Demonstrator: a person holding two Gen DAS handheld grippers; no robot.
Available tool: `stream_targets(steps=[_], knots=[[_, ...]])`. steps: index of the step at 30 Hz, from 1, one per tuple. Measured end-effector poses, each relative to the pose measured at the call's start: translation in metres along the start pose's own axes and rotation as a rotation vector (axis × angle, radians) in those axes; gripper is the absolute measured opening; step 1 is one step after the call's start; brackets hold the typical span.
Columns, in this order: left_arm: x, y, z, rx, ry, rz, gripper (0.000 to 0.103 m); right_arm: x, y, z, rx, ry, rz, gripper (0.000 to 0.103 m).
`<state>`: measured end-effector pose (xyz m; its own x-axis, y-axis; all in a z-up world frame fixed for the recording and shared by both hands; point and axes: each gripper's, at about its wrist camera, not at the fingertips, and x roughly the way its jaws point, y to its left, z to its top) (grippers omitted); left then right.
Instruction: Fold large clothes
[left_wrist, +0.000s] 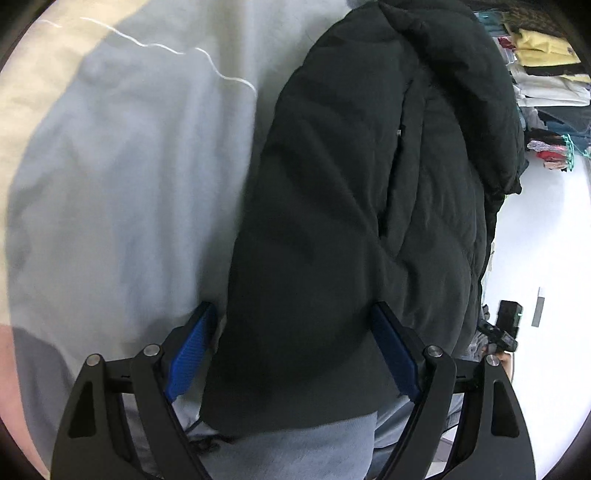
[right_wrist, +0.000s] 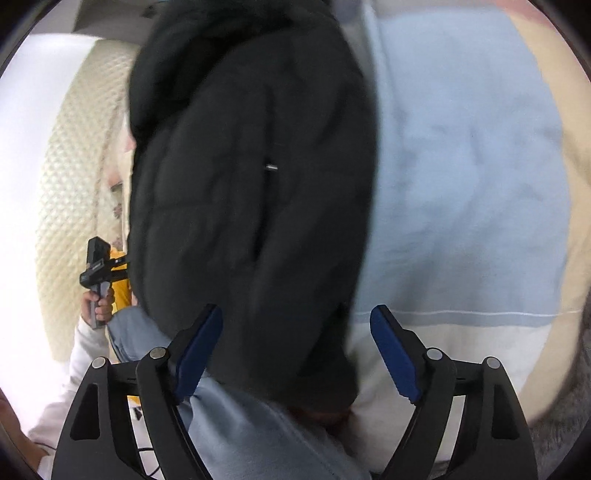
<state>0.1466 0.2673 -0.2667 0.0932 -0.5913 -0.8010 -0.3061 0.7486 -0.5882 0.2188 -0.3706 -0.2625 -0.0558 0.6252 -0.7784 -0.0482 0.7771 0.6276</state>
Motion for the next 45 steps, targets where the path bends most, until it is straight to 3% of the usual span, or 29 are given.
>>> stream_targets(steps=[4, 9, 13, 18, 21, 22, 24, 26, 28, 33, 39, 45], knots=[[0.009, -0.007, 0.004, 0.016, 0.020, -0.010, 0.084, 0.012, 0.003, 0.006, -0.038, 0.054, 0.061, 0.082], [0.004, -0.018, 0.000, 0.055, 0.013, -0.083, 0.082, 0.018, 0.050, 0.003, -0.273, 0.123, 0.085, 0.083], [0.001, -0.027, -0.006, 0.102, 0.002, -0.092, 0.077, 0.033, 0.045, 0.009, -0.236, 0.193, 0.050, 0.084], [0.001, -0.018, -0.003, 0.035, -0.008, -0.099, 0.063, 0.050, 0.053, 0.019, -0.217, 0.246, 0.044, 0.084], [-0.006, -0.019, -0.006, 0.033, -0.058, -0.179, 0.043, 0.048, 0.073, 0.010, -0.276, 0.234, 0.071, 0.082], [-0.004, -0.022, -0.006, 0.030, -0.076, -0.197, 0.041, 0.051, 0.079, 0.007, -0.302, 0.236, 0.041, 0.075], [-0.007, -0.024, -0.009, 0.007, -0.115, -0.212, 0.030, 0.047, 0.088, 0.004, -0.314, 0.205, 0.000, 0.052], [-0.012, -0.030, -0.014, 0.017, -0.150, -0.218, 0.022, 0.035, 0.092, 0.006, -0.314, 0.151, -0.013, 0.019], [-0.019, -0.040, -0.021, 0.021, -0.183, -0.240, 0.015, 0.019, 0.101, 0.003, -0.327, 0.087, -0.023, 0.012], [-0.048, -0.060, -0.033, 0.048, -0.257, -0.278, 0.009, -0.028, 0.130, -0.011, -0.392, -0.115, -0.033, 0.008], [-0.087, -0.094, -0.058, 0.082, -0.346, -0.305, 0.006, -0.096, 0.134, -0.031, -0.375, -0.334, -0.051, 0.005], [-0.112, -0.115, -0.091, 0.108, -0.409, -0.358, 0.005, -0.134, 0.137, -0.073, -0.369, -0.444, -0.058, 0.004]])
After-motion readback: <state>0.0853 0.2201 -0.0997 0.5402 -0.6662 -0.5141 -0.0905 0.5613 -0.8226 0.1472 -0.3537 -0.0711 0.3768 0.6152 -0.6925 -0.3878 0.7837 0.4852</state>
